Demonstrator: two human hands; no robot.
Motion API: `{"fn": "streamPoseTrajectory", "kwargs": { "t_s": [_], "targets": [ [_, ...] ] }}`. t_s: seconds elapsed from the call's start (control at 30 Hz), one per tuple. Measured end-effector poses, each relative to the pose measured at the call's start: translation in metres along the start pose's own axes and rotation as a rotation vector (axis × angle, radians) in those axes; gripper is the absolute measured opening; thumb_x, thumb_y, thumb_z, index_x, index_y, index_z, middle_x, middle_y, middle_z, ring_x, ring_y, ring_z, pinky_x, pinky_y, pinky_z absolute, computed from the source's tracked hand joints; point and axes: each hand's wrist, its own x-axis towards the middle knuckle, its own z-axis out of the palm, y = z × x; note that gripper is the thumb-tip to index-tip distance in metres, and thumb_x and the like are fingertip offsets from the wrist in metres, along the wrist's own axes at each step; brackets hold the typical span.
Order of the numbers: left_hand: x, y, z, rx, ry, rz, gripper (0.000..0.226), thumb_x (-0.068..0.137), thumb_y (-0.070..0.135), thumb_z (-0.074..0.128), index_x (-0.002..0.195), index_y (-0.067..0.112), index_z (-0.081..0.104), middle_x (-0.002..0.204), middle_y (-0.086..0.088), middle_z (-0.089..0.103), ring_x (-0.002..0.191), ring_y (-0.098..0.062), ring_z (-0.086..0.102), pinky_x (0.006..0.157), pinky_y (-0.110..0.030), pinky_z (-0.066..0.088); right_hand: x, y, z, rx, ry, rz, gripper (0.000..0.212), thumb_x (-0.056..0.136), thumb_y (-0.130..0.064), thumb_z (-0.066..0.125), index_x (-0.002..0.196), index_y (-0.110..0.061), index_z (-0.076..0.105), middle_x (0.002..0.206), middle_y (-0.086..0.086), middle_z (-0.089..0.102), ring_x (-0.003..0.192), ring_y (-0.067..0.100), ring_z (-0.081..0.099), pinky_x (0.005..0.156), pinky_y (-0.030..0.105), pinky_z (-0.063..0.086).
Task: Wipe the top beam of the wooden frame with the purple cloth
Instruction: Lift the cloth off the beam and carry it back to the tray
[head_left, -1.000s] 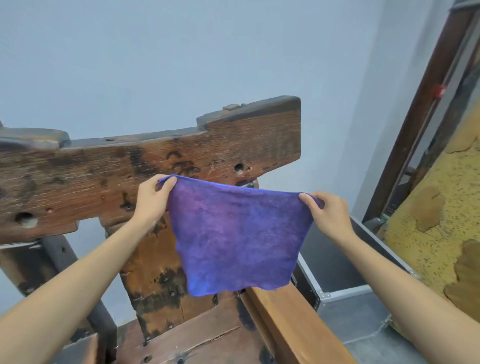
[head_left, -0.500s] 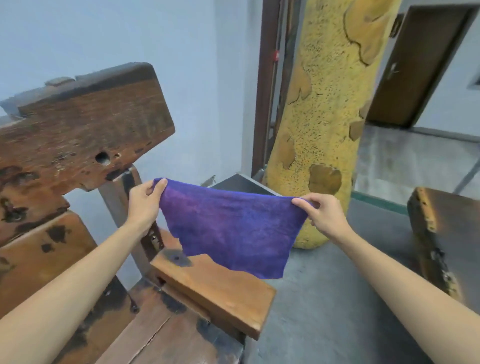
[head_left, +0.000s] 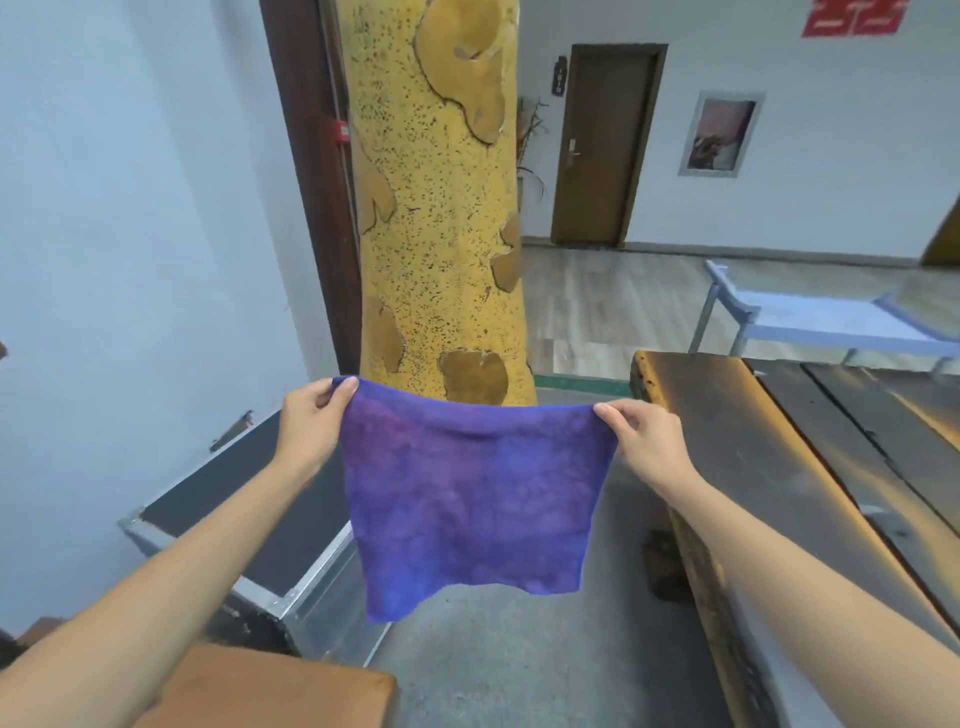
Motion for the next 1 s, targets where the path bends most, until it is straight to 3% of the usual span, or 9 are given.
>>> {"fn": "streamPoseTrajectory", "kwargs": {
  "t_s": [0.1, 0.2, 0.33, 0.47, 0.6, 0.8, 1.0],
  "targets": [
    [0.036, 0.01, 0.062, -0.023, -0.038, 0.022, 0.021, 0.1, 0.028, 0.061, 0.085, 0.024, 0.075, 0.073, 0.016, 0.075, 0.066, 0.002, 0.065, 0.062, -0.016, 0.053, 0.036, 0.032, -0.023, -0.005, 0.057, 0.035, 0.023, 0.1, -0.035, 0.064, 0.094, -0.021, 0.082, 0.082, -0.012, 0.076, 0.073, 0.01, 0.064, 0.072, 0.015, 0.041],
    [0.069, 0.017, 0.125, -0.058, -0.053, 0.044, 0.021, 0.099, 0.027, 0.062, 0.084, 0.022, 0.075, 0.072, 0.011, 0.074, 0.068, -0.003, 0.063, 0.063, -0.019, 0.051, 0.073, 0.062, -0.046, -0.021, 0.076, 0.083, 0.027, 0.1, -0.041, 0.062, 0.09, -0.023, 0.08, 0.056, -0.02, 0.065, 0.059, 0.013, 0.062, 0.075, 0.033, 0.052],
    [0.104, 0.024, 0.193, -0.057, -0.067, 0.068, 0.023, 0.098, 0.028, 0.062, 0.082, 0.017, 0.074, 0.066, 0.012, 0.068, 0.065, -0.005, 0.055, 0.06, -0.023, 0.045, 0.116, 0.09, -0.068, -0.017, 0.118, 0.129, 0.029, 0.099, -0.046, 0.061, 0.092, -0.026, 0.079, 0.061, -0.003, 0.069, 0.066, 0.025, 0.071, 0.079, 0.047, 0.059],
    [0.141, 0.03, 0.255, -0.026, -0.128, 0.088, 0.028, 0.099, 0.03, 0.061, 0.083, 0.01, 0.073, 0.067, 0.008, 0.066, 0.063, -0.006, 0.051, 0.06, -0.026, 0.041, 0.162, 0.121, -0.079, -0.035, 0.151, 0.143, 0.032, 0.099, -0.05, 0.057, 0.083, -0.028, 0.075, 0.053, 0.002, 0.068, 0.049, 0.018, 0.069, 0.083, 0.039, 0.058],
    [0.19, 0.025, 0.318, -0.021, -0.167, 0.121, 0.032, 0.1, 0.029, 0.06, 0.086, 0.003, 0.071, 0.073, -0.003, 0.062, 0.069, -0.014, 0.049, 0.064, -0.031, 0.036, 0.22, 0.153, -0.085, -0.074, 0.194, 0.168, 0.028, 0.1, -0.047, 0.057, 0.084, -0.03, 0.074, 0.059, -0.001, 0.069, 0.055, 0.016, 0.068, 0.082, 0.039, 0.056],
    [0.277, 0.0, 0.405, -0.042, -0.22, 0.135, 0.044, 0.099, 0.034, 0.059, 0.089, -0.009, 0.064, 0.075, -0.007, 0.054, 0.073, -0.015, 0.044, 0.067, -0.034, 0.034, 0.329, 0.203, -0.085, -0.17, 0.168, 0.206, 0.039, 0.1, -0.053, 0.05, 0.092, -0.022, 0.072, 0.081, 0.004, 0.072, 0.082, 0.032, 0.069, 0.085, 0.044, 0.056],
    [0.373, -0.021, 0.486, -0.031, -0.246, 0.131, 0.038, 0.099, 0.034, 0.06, 0.084, 0.0, 0.068, 0.072, -0.002, 0.059, 0.069, -0.012, 0.047, 0.063, -0.032, 0.037, 0.444, 0.248, -0.082, -0.208, 0.216, 0.149, 0.037, 0.102, -0.047, 0.052, 0.09, -0.019, 0.073, 0.082, 0.005, 0.074, 0.085, 0.027, 0.066, 0.08, 0.043, 0.054]
  ]
}}
